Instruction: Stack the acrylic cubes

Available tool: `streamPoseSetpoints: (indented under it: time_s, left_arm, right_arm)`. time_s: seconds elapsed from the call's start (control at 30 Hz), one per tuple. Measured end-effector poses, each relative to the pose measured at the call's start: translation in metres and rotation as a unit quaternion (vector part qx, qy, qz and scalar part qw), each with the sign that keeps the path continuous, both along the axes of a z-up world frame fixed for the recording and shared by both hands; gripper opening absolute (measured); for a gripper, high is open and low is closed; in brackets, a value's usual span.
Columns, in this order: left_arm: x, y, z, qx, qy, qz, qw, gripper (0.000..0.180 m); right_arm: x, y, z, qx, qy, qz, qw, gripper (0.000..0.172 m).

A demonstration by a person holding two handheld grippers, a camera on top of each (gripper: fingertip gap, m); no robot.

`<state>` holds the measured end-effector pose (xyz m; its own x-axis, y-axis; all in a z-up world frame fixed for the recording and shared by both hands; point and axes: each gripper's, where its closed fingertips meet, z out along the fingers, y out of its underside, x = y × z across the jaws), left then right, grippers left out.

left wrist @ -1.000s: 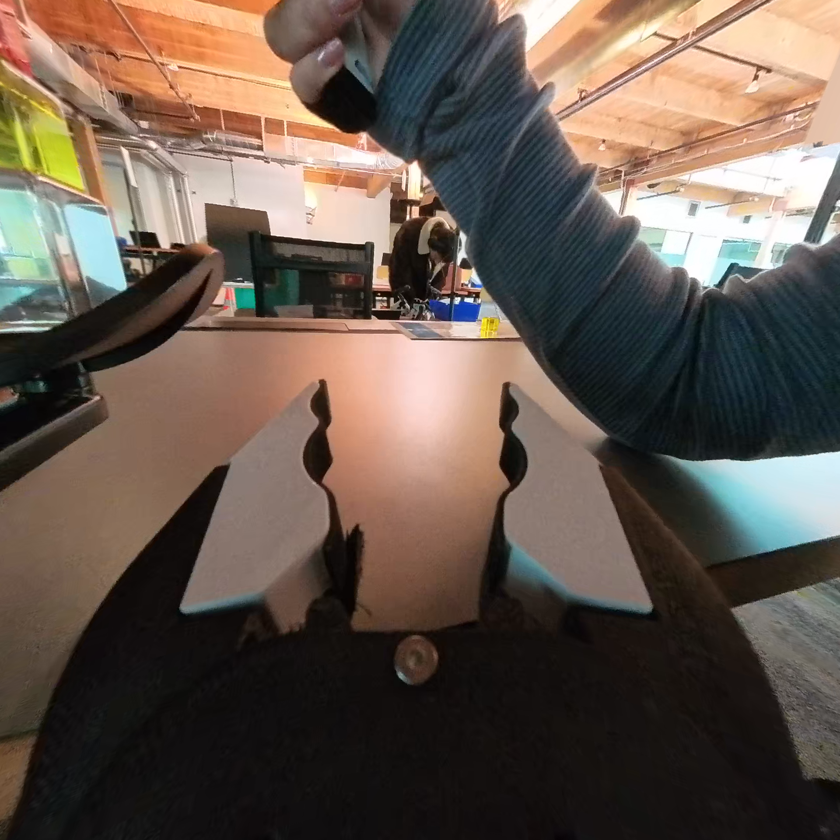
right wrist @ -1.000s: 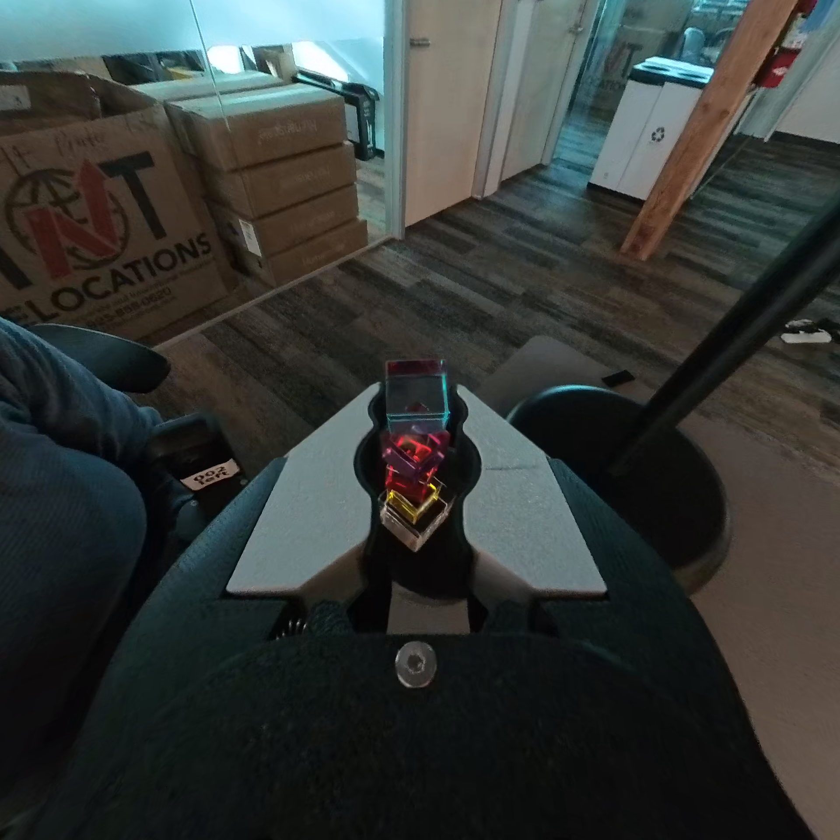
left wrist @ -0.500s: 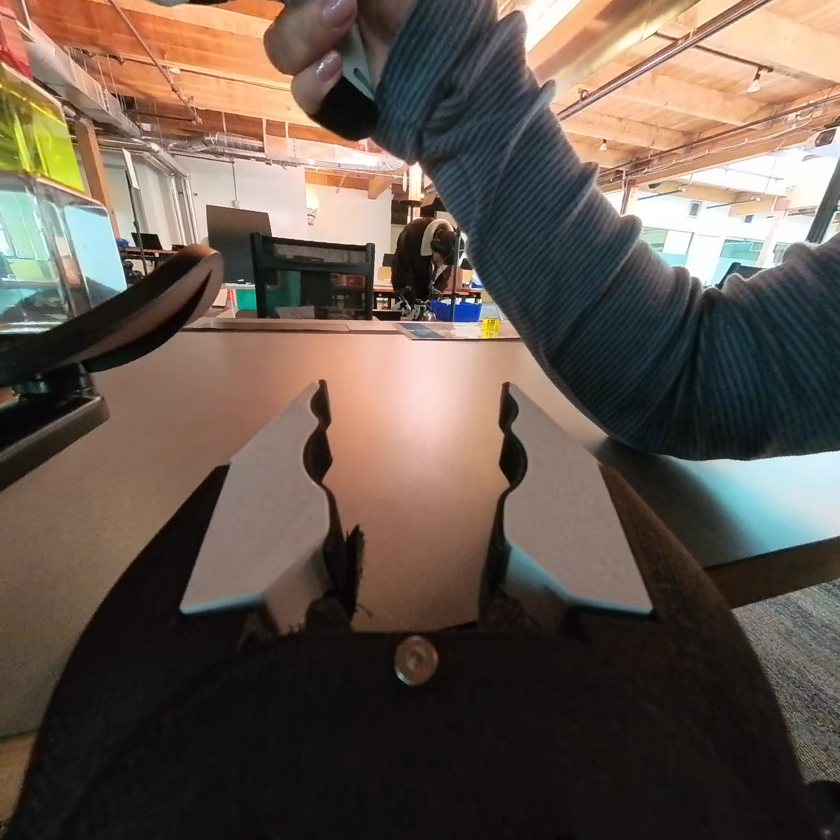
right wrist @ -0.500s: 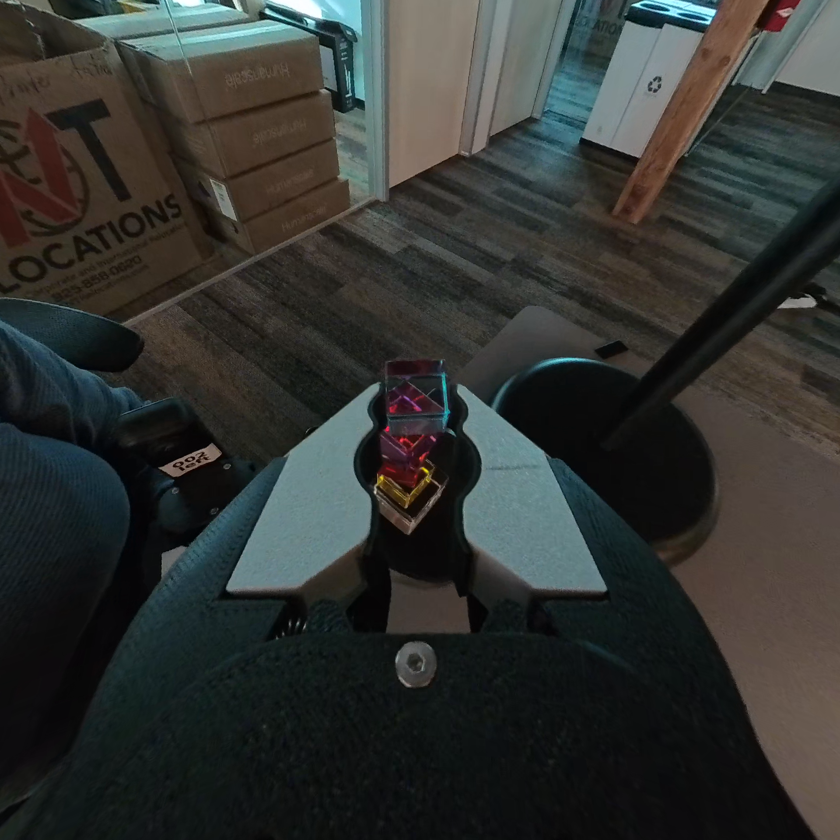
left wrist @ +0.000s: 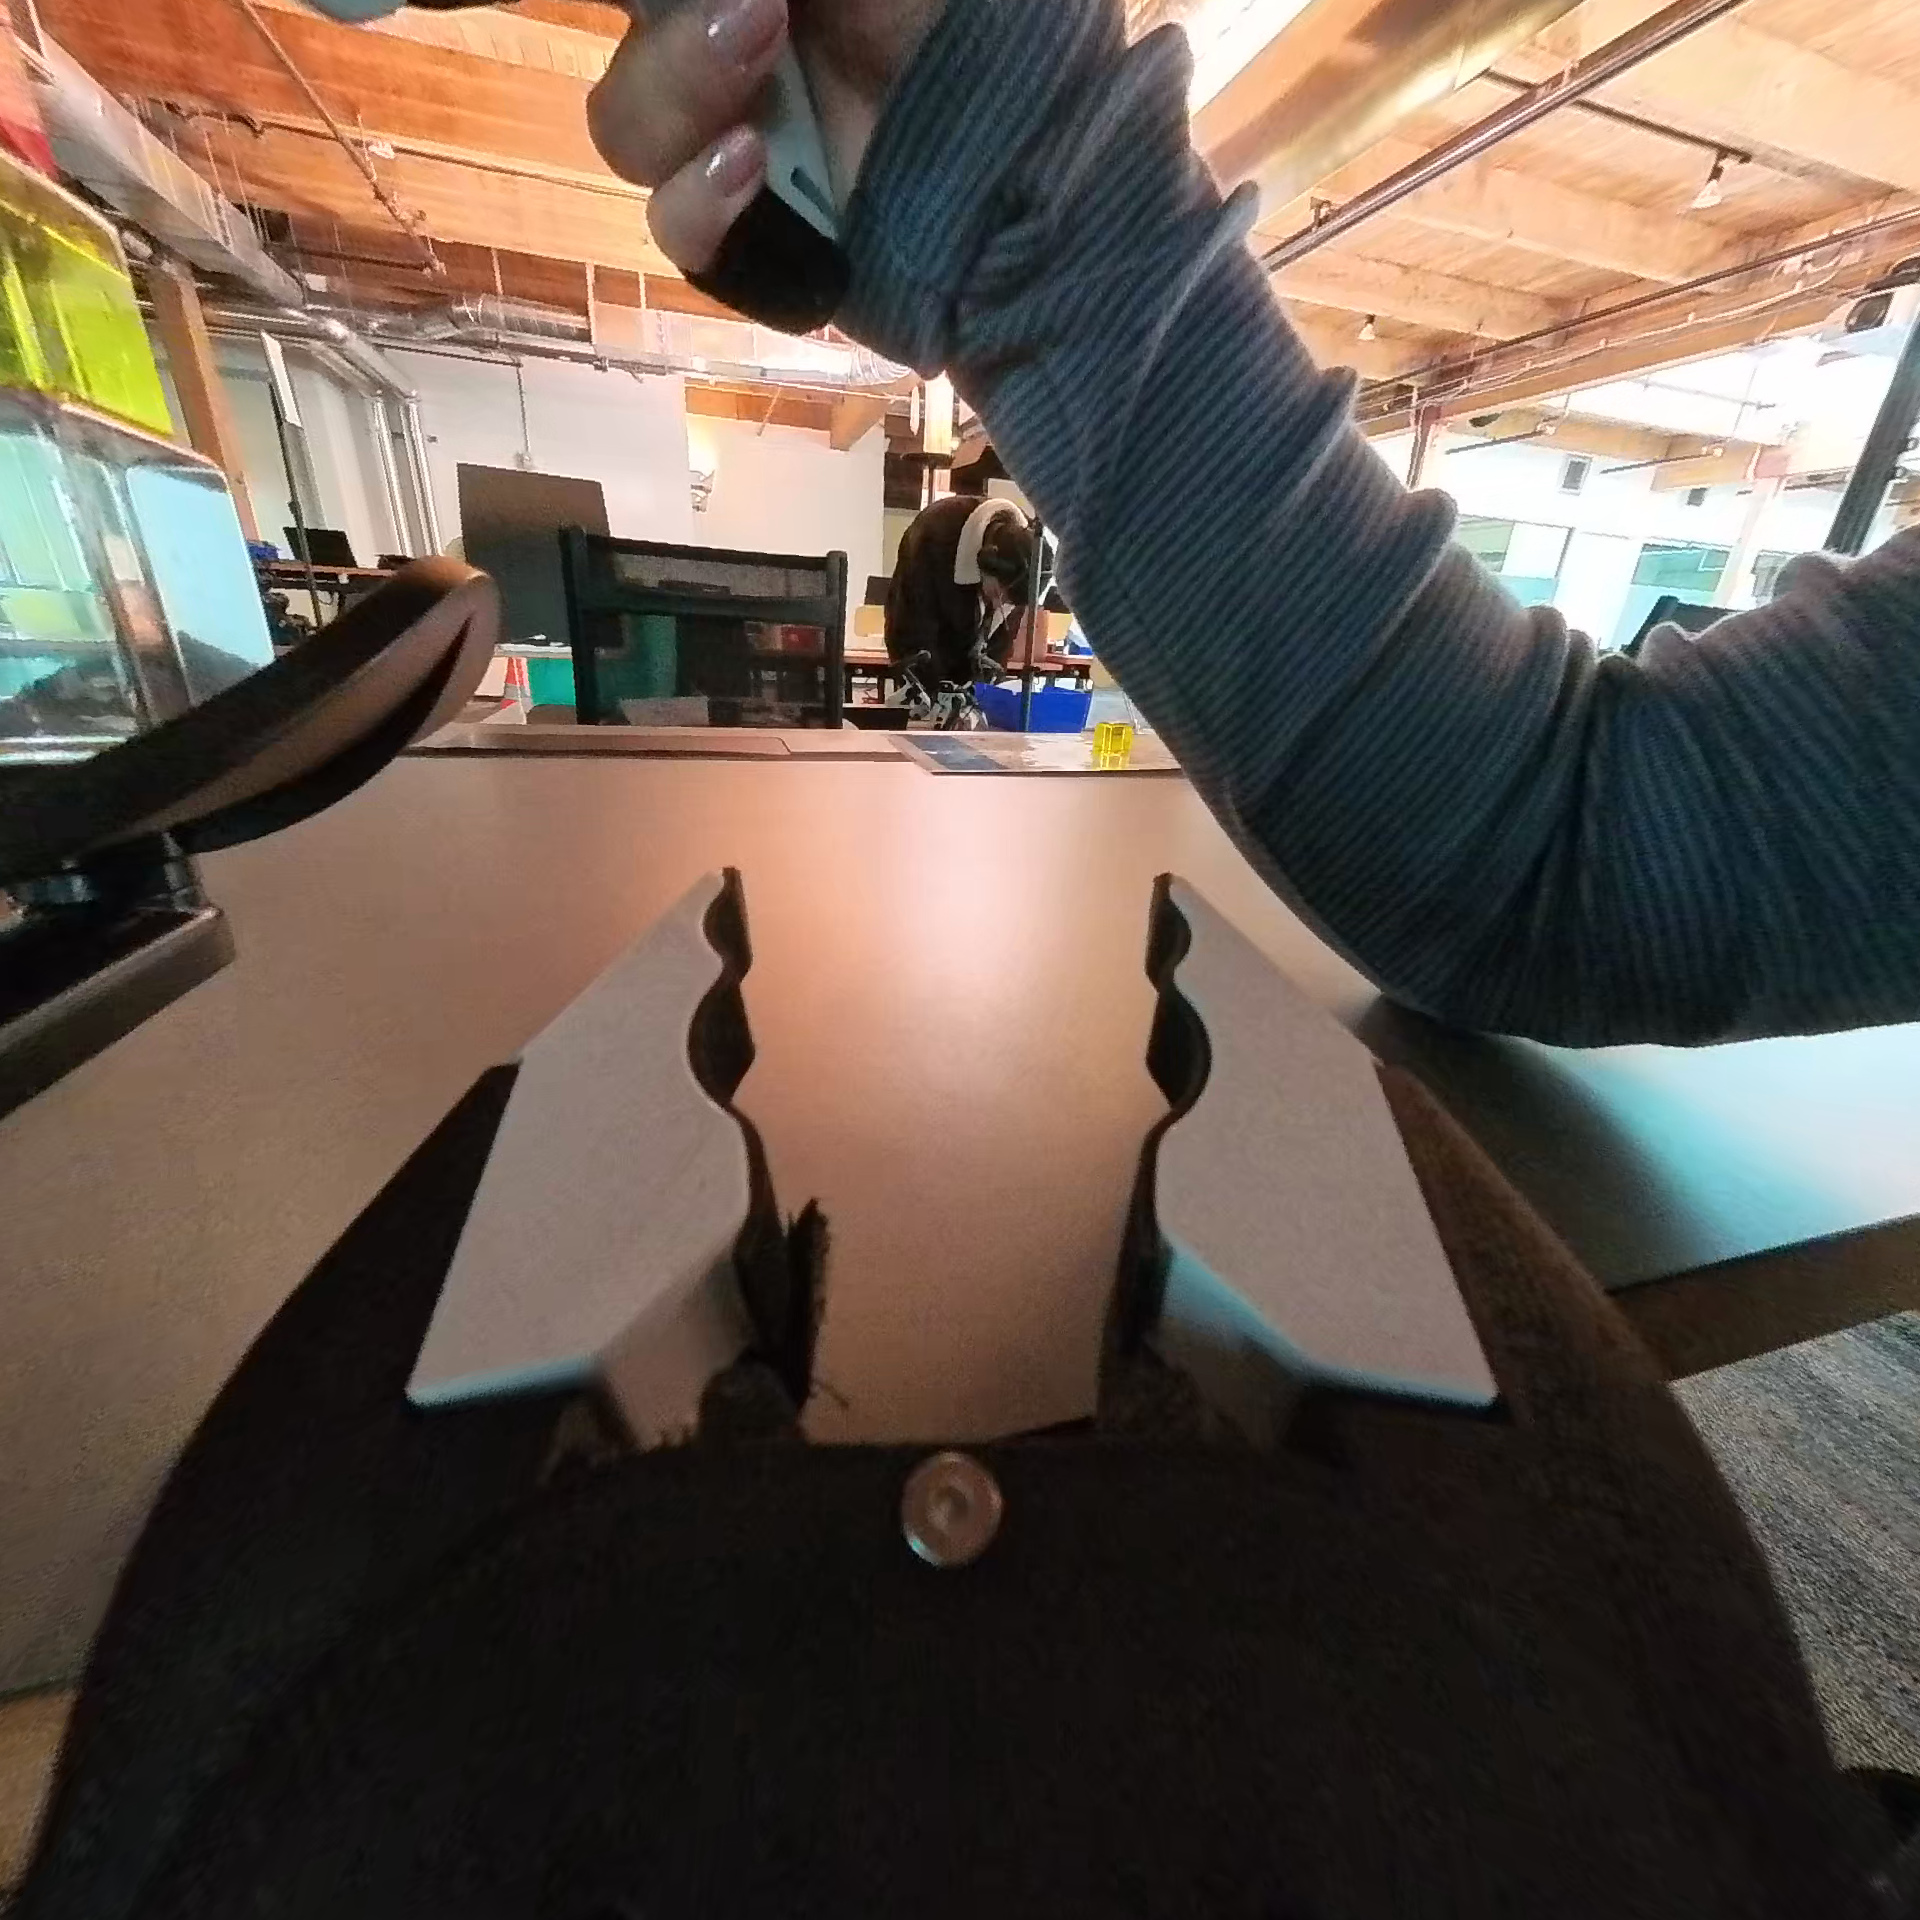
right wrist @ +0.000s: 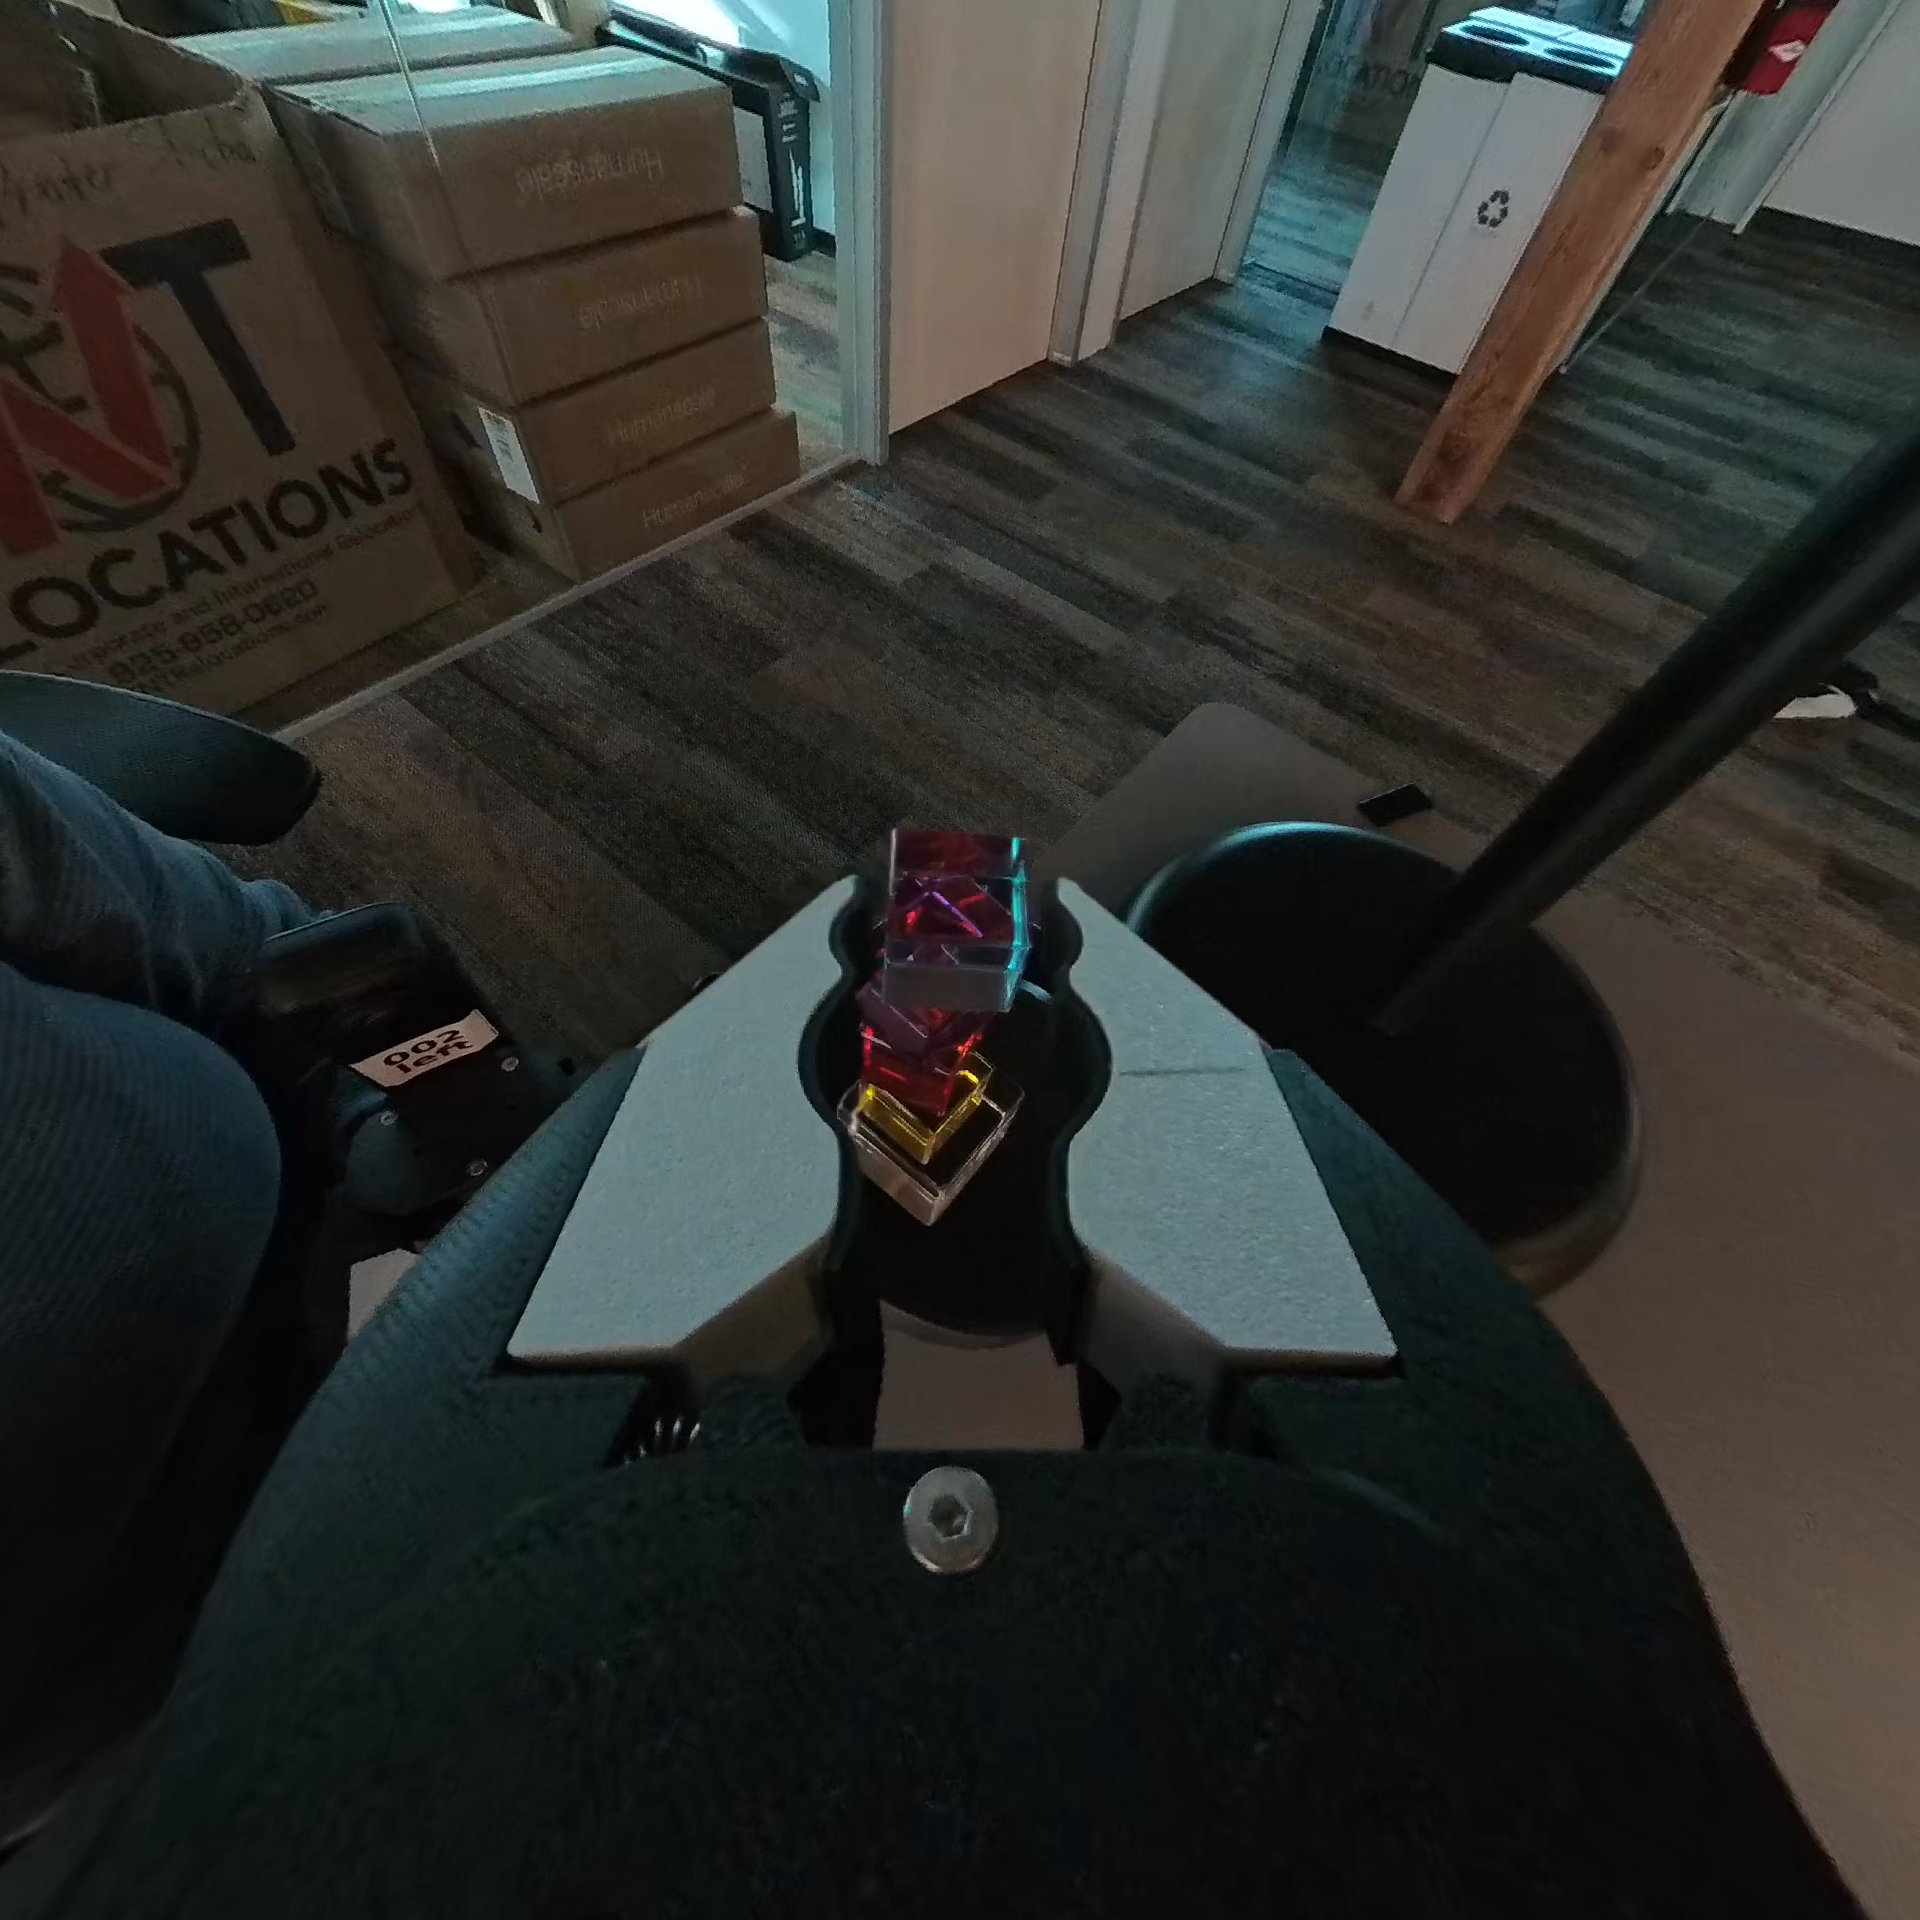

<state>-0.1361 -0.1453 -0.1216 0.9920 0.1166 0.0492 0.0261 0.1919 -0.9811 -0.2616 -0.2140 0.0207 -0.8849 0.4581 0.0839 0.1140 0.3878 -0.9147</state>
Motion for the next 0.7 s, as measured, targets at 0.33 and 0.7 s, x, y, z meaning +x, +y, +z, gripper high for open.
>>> streamPoseSetpoints:
  time_s: [0.33, 0.7]
  left_arm:
    - [0.0, 0.0, 0.0, 0.0, 0.001, 0.0, 1.0, 0.076]
    - [0.0, 0.001, -0.001, -0.006, -0.004, -0.001, 1.0, 0.076]
  right_arm:
    - [-0.009, 0.041, 0.058, -0.075, 0.147, -0.081, 0.983, 0.055]
    - [0.023, 0.377, 0.077, 0.005, 0.466, -0.592, 0.658, 0.038]
